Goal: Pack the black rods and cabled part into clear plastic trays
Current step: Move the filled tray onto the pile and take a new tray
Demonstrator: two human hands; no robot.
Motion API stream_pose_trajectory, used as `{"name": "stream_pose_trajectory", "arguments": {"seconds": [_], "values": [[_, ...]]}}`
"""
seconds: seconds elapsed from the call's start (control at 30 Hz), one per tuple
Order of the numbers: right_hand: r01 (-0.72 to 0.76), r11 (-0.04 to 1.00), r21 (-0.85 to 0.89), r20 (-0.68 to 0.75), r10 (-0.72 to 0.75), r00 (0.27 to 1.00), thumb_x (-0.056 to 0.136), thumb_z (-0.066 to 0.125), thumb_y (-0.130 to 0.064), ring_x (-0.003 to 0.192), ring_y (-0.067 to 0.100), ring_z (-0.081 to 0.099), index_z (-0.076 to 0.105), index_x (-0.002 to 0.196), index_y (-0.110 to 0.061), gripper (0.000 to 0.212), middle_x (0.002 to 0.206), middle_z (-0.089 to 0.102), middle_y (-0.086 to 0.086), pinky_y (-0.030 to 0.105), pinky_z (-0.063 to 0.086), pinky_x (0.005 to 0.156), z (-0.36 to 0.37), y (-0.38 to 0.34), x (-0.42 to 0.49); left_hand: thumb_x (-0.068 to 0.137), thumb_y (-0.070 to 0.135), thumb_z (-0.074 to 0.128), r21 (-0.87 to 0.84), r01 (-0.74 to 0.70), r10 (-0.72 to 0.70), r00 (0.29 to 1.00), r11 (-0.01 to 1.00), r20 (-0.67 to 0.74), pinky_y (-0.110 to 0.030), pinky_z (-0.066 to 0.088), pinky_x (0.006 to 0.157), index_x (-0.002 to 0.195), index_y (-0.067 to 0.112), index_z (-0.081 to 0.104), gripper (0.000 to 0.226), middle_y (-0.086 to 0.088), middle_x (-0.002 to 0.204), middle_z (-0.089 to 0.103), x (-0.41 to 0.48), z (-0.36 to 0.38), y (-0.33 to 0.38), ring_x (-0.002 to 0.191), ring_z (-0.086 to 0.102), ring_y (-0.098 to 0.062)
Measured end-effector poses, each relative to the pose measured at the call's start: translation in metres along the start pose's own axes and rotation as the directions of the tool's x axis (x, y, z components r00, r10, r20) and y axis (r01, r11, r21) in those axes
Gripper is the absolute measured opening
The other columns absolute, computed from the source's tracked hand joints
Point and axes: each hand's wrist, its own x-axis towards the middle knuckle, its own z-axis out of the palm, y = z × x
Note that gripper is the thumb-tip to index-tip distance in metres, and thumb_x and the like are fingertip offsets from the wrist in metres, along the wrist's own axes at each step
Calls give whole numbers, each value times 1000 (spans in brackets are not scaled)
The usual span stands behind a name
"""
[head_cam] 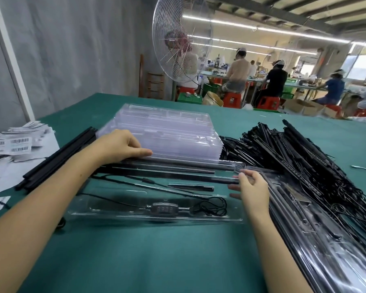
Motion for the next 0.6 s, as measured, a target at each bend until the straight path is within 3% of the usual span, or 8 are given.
{"name": "stream_pose_trajectory", "arguments": {"seconds": [0.07,0.17,0.23,0.3,0.37,0.43,0.5,0.6], "values": [[-65,997,-47,37,67,997,97,43,-23,69,22,68,55,87,-20,16,91,64,5,33,52,55,-2,2,2,64,73,53,9,12,-11,1000,1000,-10,-21,21,45,49,13,42,63,6,41,24,0,-1,0,42,23,-13],[-203,975,-87,113,212,971,101,34,-35,64,25,62,55,98,-10,33,87,65,11,30,48,57,-3,2,6,64,70,56,-41,57,-58,998,998,-18,-20,18,43,45,16,35,61,7,42,20,1,-7,-2,43,20,-13],[-268,960,-78,125,276,953,101,29,-41,63,28,62,55,95,-7,44,85,66,15,30,47,57,-4,1,7,61,70,56,-47,125,-127,991,991,-31,-24,21,47,44,14,52,59,6,42,27,2,-11,-6,43,23,-12],[-329,944,-16,122,329,936,100,26,-48,65,29,65,56,94,-8,51,85,67,15,31,49,57,-7,-4,6,58,71,56,-116,201,-209,976,973,-62,-26,31,52,56,15,70,58,9,42,45,2,-13,-12,43,36,-8],[-402,896,189,199,366,909,96,23,-58,73,32,67,57,99,-8,60,91,68,16,36,53,61,-9,-11,1,55,72,56,-222,268,-292,953,938,-82,-25,37,58,64,14,74,61,9,54,60,1,-13,-20,55,49,-9],[-452,797,401,376,307,875,91,26,-65,88,35,69,54,113,-10,66,104,67,18,46,55,69,-8,-18,-6,58,72,55,-270,346,-373,926,898,-55,-26,37,59,75,8,73,68,1,67,62,2,-12,-24,61,49,-17],[-479,771,420,552,202,809,83,36,-67,101,35,65,45,130,-19,69,119,63,15,51,54,78,-3,-24,-16,71,69,52,-280,424,-430,902,861,43,-27,39,64,82,11,69,61,-3,80,61,3,-6,-20,66,51,-18],[-476,801,363,715,87,693,82,46,-55,106,34,63,38,138,-28,63,128,59,12,48,55,79,16,-30,-32,87,60,47,-375,506,-423,860,777,285,-26,32,55,82,15,59,47,0,66,48,4,10,-4,56,40,-16]]}}
